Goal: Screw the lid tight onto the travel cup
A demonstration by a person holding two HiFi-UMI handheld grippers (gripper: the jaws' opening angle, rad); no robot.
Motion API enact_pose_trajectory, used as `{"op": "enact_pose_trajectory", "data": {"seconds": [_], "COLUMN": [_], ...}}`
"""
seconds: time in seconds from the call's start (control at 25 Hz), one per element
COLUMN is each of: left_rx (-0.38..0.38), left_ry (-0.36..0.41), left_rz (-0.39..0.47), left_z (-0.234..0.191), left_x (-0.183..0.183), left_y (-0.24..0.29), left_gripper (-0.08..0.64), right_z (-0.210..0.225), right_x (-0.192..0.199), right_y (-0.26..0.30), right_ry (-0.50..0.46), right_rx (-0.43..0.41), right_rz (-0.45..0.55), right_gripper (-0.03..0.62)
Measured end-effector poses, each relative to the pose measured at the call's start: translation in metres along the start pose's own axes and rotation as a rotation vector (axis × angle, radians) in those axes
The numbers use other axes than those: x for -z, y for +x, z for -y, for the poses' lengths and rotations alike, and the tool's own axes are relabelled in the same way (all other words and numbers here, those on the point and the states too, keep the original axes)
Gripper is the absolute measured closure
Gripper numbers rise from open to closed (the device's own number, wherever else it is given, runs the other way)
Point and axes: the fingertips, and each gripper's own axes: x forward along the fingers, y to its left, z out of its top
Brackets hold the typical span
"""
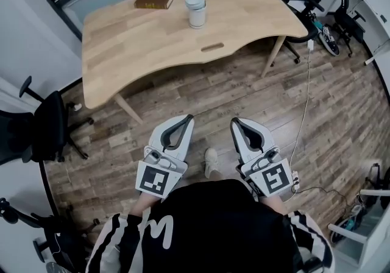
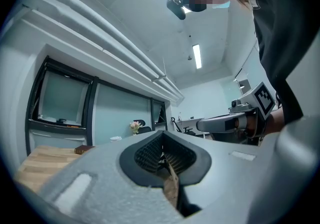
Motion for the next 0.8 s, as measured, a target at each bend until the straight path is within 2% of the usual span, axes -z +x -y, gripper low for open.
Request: {"op": "enact_pose_trajectory", "data": {"seconds": [0.2,0.8], "left_rx": [-0.015,-0.071], "left_ry": [0.006,0.025], "left_rz": [-0.003,-0.002], "left_z": [-0.012,-0.041], "left_x": [-0.002,0.004], "left_y": [0.026,0.112], "left_gripper": [0.558,0.558], "right_z": [0.034,0.111], "right_x": [-0.001,0.005], "right_y": [0.018,0.064], "right_ry": [0.008,0.011], "right_rx": [0.005,-0.073], "right_rz": [-0.009,-0.009], "right_gripper": [0.592,0.592]}}
